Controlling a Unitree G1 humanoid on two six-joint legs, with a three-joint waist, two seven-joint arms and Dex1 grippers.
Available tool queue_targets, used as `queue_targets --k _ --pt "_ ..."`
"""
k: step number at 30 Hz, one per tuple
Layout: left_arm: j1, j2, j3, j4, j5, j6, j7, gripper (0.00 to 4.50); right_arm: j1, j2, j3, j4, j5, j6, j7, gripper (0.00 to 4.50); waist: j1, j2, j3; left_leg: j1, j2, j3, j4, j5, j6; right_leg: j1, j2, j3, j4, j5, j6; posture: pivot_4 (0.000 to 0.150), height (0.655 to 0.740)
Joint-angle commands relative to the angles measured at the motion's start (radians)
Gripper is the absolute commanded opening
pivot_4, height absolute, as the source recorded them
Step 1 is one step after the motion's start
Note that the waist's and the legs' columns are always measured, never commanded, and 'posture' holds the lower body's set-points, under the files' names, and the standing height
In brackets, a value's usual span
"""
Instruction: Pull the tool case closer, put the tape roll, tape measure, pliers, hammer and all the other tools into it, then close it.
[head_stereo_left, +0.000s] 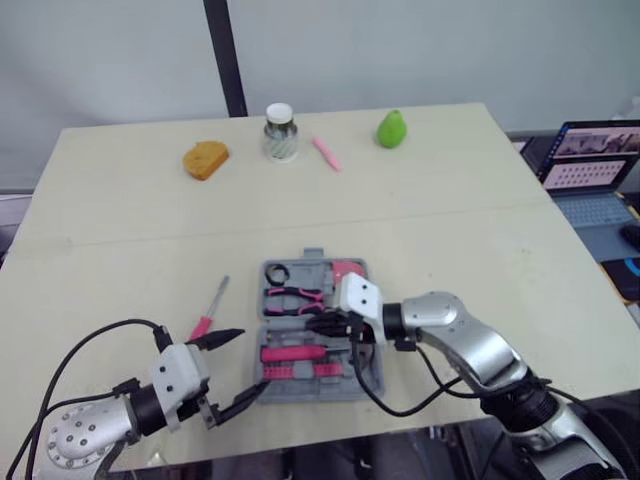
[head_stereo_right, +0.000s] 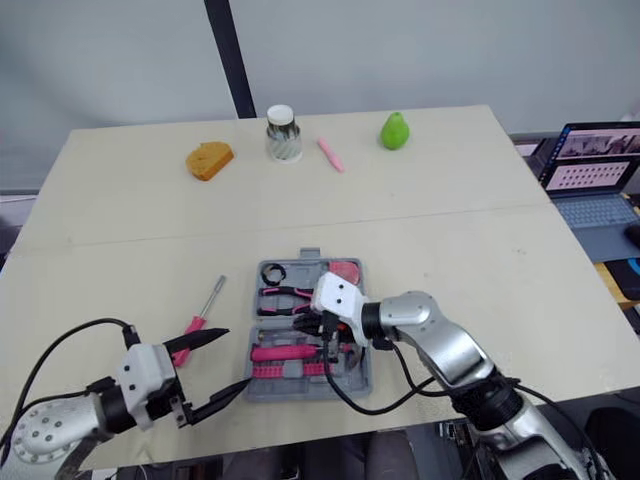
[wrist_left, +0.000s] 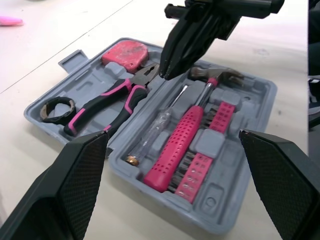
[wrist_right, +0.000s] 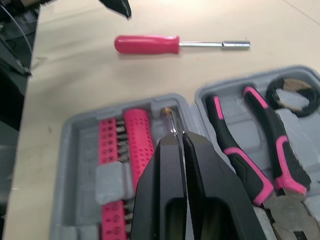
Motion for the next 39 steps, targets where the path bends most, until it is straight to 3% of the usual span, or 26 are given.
queue_targets --k 1,29,39 --pt "-0.023 0.000 -0.028 -0.001 0.013 -0.022 0.014 4.50 0.011 0.028 -0.002 0.054 -0.029 -0.098 0.022 0.04 0.000 0.000 0.000 0.000 0.000 0.000 0.000 0.000 0.000 0.000 0.000 0.000 0.000 0.000 0.000 0.150 0.7400" --pt "-0.010 0.038 -0.043 0.073 0.010 -0.071 -0.048 4.50 0.051 0.039 0.077 0.152 -0.172 -0.133 0.091 0.04 0.001 0.000 0.000 0.001 0.000 0.000 0.000 0.000 0.000 0.000 -0.001 0.000 0.001 0.000 0.000 0.150 0.7400" --pt "-0.016 0.042 -0.036 0.078 0.010 -0.072 -0.041 4.50 0.061 0.009 0.125 0.223 -0.274 -0.273 0.094 0.04 0.000 -0.001 -0.002 0.003 0.000 0.000 0.000 0.000 0.000 0.002 -0.001 0.000 0.001 0.000 0.000 0.150 0.7400"
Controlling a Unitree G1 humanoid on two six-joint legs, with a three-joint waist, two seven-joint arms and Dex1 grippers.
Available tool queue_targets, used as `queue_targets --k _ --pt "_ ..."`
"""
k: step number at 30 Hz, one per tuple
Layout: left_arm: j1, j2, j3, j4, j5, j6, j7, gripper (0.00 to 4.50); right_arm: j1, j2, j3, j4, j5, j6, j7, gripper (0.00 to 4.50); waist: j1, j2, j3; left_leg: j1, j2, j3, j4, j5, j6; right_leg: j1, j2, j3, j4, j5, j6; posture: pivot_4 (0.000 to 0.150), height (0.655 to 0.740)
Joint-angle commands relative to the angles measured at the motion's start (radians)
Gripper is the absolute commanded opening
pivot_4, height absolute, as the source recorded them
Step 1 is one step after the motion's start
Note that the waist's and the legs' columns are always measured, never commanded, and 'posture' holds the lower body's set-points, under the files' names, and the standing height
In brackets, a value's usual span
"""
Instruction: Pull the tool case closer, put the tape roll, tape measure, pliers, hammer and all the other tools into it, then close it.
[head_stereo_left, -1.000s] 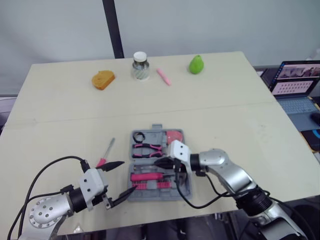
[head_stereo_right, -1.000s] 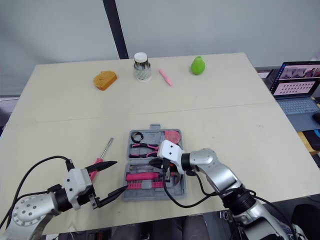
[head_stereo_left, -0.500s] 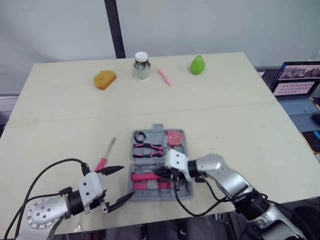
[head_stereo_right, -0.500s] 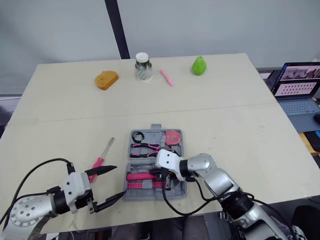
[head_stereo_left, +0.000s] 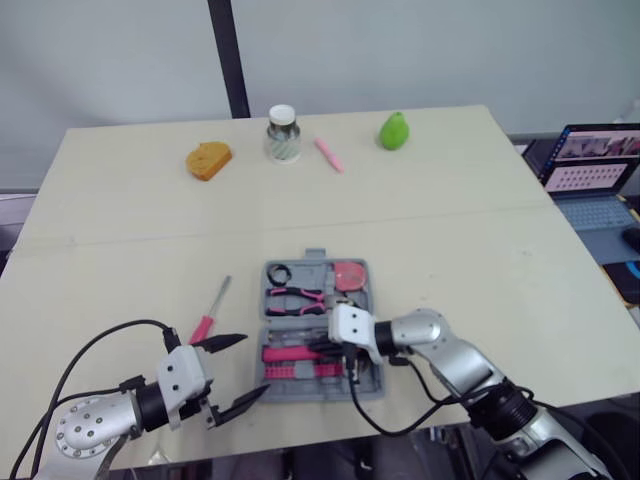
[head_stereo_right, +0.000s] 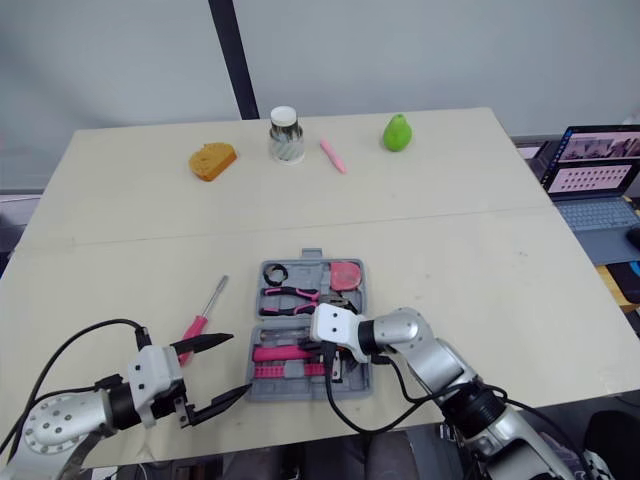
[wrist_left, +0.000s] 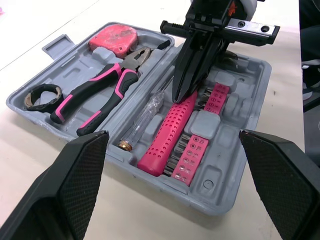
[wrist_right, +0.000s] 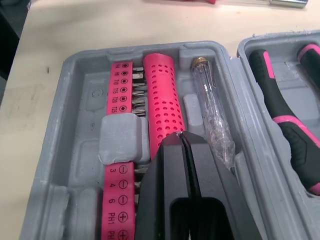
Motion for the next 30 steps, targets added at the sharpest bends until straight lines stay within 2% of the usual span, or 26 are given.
queue_targets --k 1,14,21,30 --pt "0.004 0.006 0.003 -0.018 -0.007 -0.015 0.004 4.50 0.025 -0.026 0.042 0.056 -0.069 -0.033 0.018 0.04 0.000 0.000 0.000 0.000 0.000 0.000 0.000 0.000 0.000 0.000 0.000 0.000 0.000 0.000 0.000 0.150 0.7400" --pt "-0.022 0.009 0.001 -0.004 -0.006 -0.012 0.004 4.50 0.037 -0.060 0.091 0.118 -0.200 -0.148 0.026 0.04 0.001 0.000 -0.007 0.004 0.000 0.000 -0.001 0.000 0.000 0.003 0.000 0.000 0.000 0.000 0.000 0.150 0.7400" --pt "-0.028 0.009 0.001 -0.005 -0.005 -0.009 0.007 4.50 0.024 -0.071 0.116 0.177 -0.276 -0.248 0.024 0.04 0.002 0.001 -0.008 0.015 0.000 0.000 -0.002 -0.004 0.000 0.014 -0.001 0.000 -0.003 -0.001 -0.001 0.150 0.7400" --pt "-0.026 0.007 -0.003 -0.008 -0.003 -0.008 0.015 4.50 0.014 -0.074 0.132 0.225 -0.332 -0.327 0.035 0.04 0.002 0.004 -0.013 0.017 0.000 -0.001 -0.002 -0.004 -0.001 0.016 -0.002 -0.001 -0.006 -0.001 -0.002 0.150 0.7400"
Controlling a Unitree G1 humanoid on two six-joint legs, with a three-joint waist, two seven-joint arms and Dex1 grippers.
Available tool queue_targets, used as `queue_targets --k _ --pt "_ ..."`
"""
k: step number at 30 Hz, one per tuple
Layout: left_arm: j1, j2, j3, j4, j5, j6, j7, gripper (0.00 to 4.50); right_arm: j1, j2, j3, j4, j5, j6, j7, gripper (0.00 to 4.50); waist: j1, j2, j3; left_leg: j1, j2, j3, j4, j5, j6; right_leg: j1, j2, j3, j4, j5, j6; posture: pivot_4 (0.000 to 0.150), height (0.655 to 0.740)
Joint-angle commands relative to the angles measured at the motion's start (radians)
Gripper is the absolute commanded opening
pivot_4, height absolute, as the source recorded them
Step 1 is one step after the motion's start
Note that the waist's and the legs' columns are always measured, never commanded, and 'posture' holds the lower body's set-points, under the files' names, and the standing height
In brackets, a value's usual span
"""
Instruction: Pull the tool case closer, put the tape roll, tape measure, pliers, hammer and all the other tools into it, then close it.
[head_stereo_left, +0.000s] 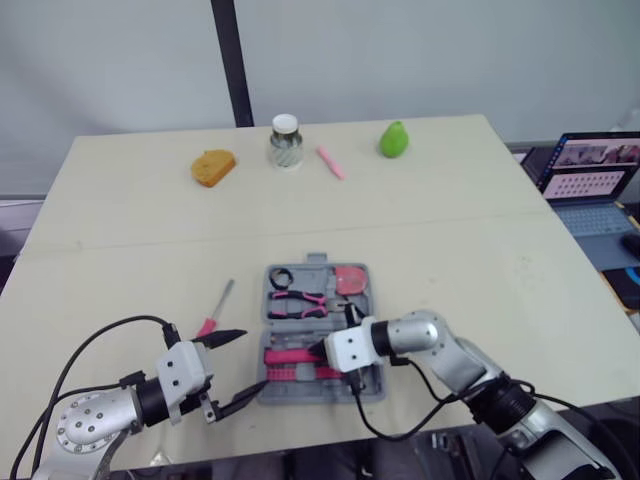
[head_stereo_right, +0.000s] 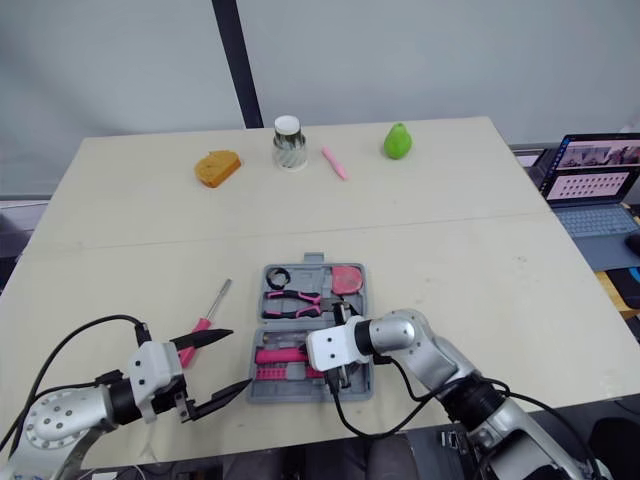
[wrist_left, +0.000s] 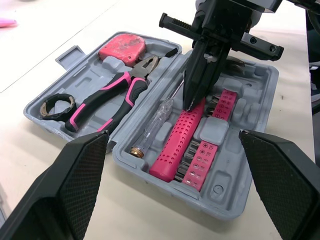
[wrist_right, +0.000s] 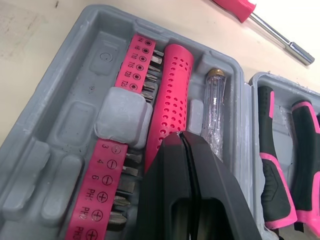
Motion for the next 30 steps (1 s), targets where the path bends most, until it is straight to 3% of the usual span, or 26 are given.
queue_targets --k 1,30 --pt "0.000 0.005 -0.003 -0.015 -0.004 -0.008 0.005 4.50 0.043 -0.047 0.076 0.131 -0.113 0.017 0.035 0.04 0.000 0.000 0.000 0.000 0.000 0.000 0.000 0.000 0.000 0.000 0.000 0.000 0.000 0.000 0.000 0.150 0.7400" --pt "-0.020 0.003 -0.018 -0.002 -0.002 -0.006 0.019 4.50 0.022 -0.074 0.151 0.221 -0.298 -0.130 0.033 0.04 0.001 0.008 -0.021 0.012 0.002 0.000 -0.003 -0.010 -0.006 0.005 -0.002 0.001 -0.006 -0.001 -0.002 0.150 0.7400"
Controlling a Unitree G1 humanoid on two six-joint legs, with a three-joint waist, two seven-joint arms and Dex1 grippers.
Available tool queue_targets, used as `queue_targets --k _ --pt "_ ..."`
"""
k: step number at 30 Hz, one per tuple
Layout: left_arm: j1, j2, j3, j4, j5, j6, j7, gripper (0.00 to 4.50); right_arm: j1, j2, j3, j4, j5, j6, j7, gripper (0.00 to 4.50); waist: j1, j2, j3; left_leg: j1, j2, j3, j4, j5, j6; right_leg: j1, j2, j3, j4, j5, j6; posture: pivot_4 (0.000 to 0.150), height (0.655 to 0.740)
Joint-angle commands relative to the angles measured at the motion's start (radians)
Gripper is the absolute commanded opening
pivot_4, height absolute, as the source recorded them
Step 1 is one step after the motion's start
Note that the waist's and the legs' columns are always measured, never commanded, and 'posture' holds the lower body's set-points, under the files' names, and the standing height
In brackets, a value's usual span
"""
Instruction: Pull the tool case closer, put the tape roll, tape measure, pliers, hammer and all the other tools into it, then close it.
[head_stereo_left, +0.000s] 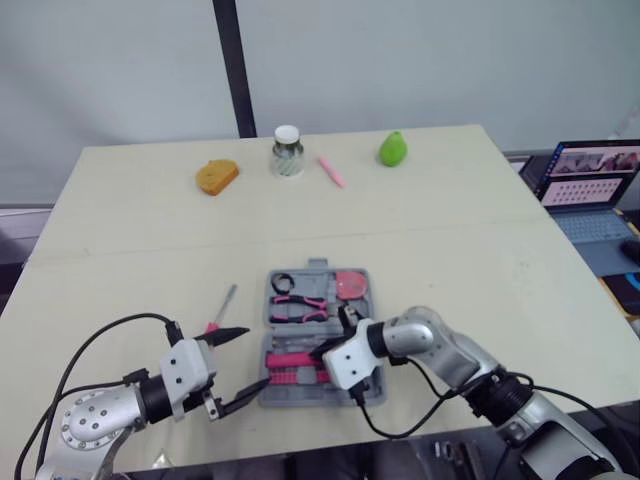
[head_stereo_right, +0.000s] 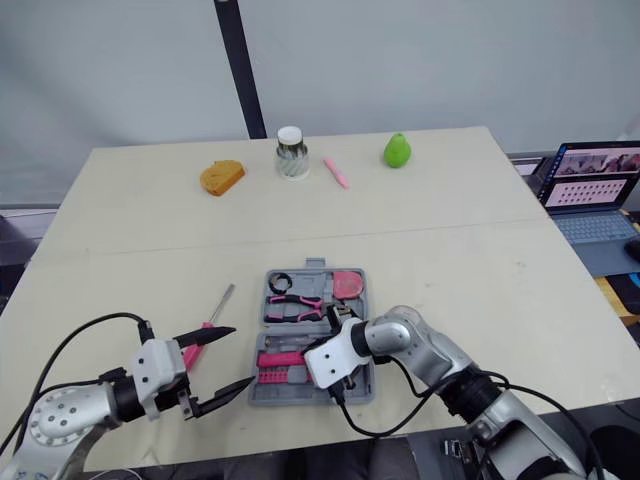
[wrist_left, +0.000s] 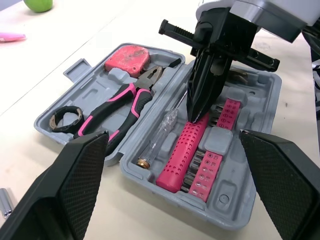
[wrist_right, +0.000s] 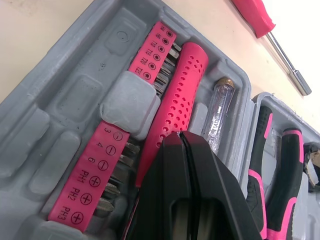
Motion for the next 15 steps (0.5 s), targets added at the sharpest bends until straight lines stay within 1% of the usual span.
queue_targets --k 1,6,9,12,15 --pt "0.000 0.003 0.001 -0.006 -0.002 -0.007 0.009 4.50 0.067 -0.060 0.104 0.170 -0.146 0.045 0.052 0.04 0.000 0.001 -0.001 0.000 0.000 0.000 0.000 0.000 0.000 0.000 0.000 0.000 0.000 0.000 0.000 0.150 0.7400" --pt "0.007 0.002 0.001 -0.010 -0.001 -0.009 0.011 4.50 0.065 -0.057 0.103 0.176 -0.151 0.048 0.056 0.04 0.000 0.001 -0.001 0.000 0.000 0.000 0.000 0.000 0.000 0.000 0.000 0.000 -0.001 0.000 0.000 0.150 0.7400" --pt "0.012 0.003 0.002 -0.015 -0.003 -0.008 0.011 4.50 0.066 -0.048 0.087 0.167 -0.119 0.053 0.060 0.04 0.000 0.001 -0.001 0.000 0.001 0.000 0.000 -0.001 0.000 0.000 -0.001 0.001 -0.002 0.000 0.000 0.150 0.7400" --pt "0.012 0.003 0.007 -0.012 -0.007 -0.008 0.014 4.50 0.067 -0.033 0.054 0.148 -0.050 0.067 0.074 0.04 0.000 0.001 -0.001 0.000 0.001 0.001 -0.001 -0.002 0.001 0.000 -0.001 0.001 -0.003 0.000 0.000 0.150 0.7400" --pt "-0.006 0.003 0.028 -0.009 -0.038 0.020 0.022 4.50 0.078 -0.015 -0.029 0.058 0.139 0.145 0.134 0.04 0.003 0.003 0.001 -0.001 0.002 0.001 -0.001 -0.002 0.001 0.000 -0.001 0.001 -0.004 0.000 0.000 0.150 0.7400"
